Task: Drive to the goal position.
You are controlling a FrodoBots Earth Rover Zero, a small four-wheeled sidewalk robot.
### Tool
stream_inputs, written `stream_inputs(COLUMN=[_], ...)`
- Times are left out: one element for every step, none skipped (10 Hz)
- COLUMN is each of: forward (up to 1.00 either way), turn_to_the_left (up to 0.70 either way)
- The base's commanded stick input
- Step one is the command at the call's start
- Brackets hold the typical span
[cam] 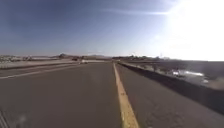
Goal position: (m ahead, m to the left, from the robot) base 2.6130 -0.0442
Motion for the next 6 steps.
stream_inputs(forward=[0.70, 0.70, 0.70, 0.70, 0.70, 0.70], turn_to_the_left=[0.00, 0.00, 0.00, 0.00, 0.00, 0.00])
